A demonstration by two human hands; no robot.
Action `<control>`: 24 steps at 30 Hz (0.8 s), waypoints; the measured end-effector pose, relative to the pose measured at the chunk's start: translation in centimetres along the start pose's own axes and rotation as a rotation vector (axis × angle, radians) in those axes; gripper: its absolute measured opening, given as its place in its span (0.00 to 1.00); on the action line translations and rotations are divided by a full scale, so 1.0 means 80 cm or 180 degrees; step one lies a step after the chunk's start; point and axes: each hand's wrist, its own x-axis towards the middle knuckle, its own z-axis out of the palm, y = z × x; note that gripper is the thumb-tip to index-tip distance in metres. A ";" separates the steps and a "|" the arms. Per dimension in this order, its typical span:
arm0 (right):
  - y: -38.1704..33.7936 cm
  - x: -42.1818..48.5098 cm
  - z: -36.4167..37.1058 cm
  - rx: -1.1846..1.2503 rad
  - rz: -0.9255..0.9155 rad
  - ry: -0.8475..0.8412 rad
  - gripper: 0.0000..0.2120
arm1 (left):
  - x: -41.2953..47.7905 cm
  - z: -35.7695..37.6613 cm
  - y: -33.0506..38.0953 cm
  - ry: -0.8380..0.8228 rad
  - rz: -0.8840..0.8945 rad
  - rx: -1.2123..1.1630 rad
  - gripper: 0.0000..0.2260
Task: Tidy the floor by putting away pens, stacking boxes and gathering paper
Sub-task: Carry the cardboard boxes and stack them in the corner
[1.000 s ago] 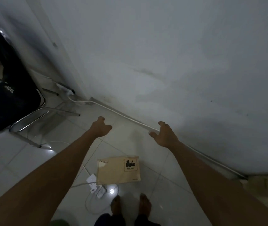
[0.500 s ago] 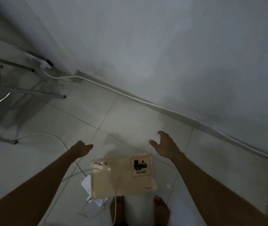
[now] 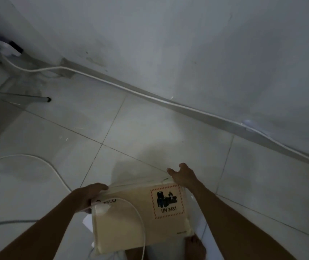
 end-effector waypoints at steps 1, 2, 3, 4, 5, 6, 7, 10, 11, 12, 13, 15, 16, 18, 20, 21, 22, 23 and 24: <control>0.000 0.003 0.002 0.0098 0.0229 -0.0114 0.41 | 0.003 0.003 -0.001 -0.0106 -0.0076 -0.0056 0.21; -0.001 0.004 0.002 0.0206 0.0414 -0.0254 0.39 | 0.006 0.005 -0.001 -0.0175 -0.0108 -0.0100 0.23; -0.003 0.002 0.002 0.0331 0.0598 -0.0437 0.36 | 0.007 0.008 0.000 -0.0206 -0.0107 -0.0113 0.24; -0.002 0.001 0.001 0.0446 0.0708 -0.0603 0.34 | 0.006 0.008 0.001 -0.0226 -0.0077 -0.0088 0.24; 0.001 0.001 0.001 0.0527 0.0768 -0.0715 0.32 | 0.007 0.010 0.002 -0.0222 -0.0048 -0.0109 0.25; 0.005 0.004 0.001 0.0586 0.0824 -0.0805 0.31 | 0.006 0.012 0.004 -0.0247 -0.0005 -0.0096 0.25; 0.008 0.003 0.001 0.0636 0.0861 -0.0862 0.31 | 0.006 0.012 0.004 -0.0255 -0.0001 -0.0097 0.25; 0.019 -0.005 -0.003 0.0822 0.0952 -0.0904 0.31 | -0.005 0.014 0.008 -0.0261 0.0073 -0.0124 0.24; 0.021 -0.010 -0.006 0.0880 0.0974 -0.0921 0.30 | -0.010 0.015 0.011 -0.0291 0.0095 -0.0154 0.24; 0.025 -0.014 -0.009 0.0920 0.0988 -0.0915 0.30 | -0.014 0.017 0.013 -0.0356 0.0114 -0.0163 0.25; 0.028 -0.020 -0.014 0.1009 0.1017 -0.0854 0.32 | -0.024 0.019 0.014 -0.0398 0.0151 -0.0216 0.24; 0.031 -0.032 -0.026 0.1281 0.1081 -0.0626 0.42 | -0.033 0.023 0.020 -0.0413 0.0283 -0.0419 0.27; 0.032 -0.038 -0.033 0.1460 0.1093 -0.0462 0.46 | -0.040 0.026 0.024 -0.0365 0.0337 -0.0528 0.30; 0.027 -0.058 -0.046 0.1777 0.1068 -0.0111 0.50 | -0.064 0.034 0.033 -0.0139 0.0560 -0.0555 0.32; 0.026 -0.077 -0.057 0.2056 0.0987 0.0245 0.49 | -0.081 0.041 0.041 0.0057 0.0719 -0.0627 0.32; 0.027 -0.086 -0.063 0.2160 0.0929 0.0406 0.48 | -0.090 0.044 0.046 0.0070 0.0776 -0.0698 0.32; 0.027 -0.095 -0.068 0.2247 0.0859 0.0557 0.48 | -0.100 0.048 0.052 0.0126 0.0868 -0.0774 0.33; 0.027 -0.104 -0.072 0.2262 0.0810 0.0685 0.47 | -0.111 0.051 0.058 0.0202 0.0953 -0.0795 0.32; 0.027 -0.116 -0.076 0.2220 0.0741 0.0811 0.45 | -0.127 0.055 0.065 0.0262 0.1062 -0.0869 0.31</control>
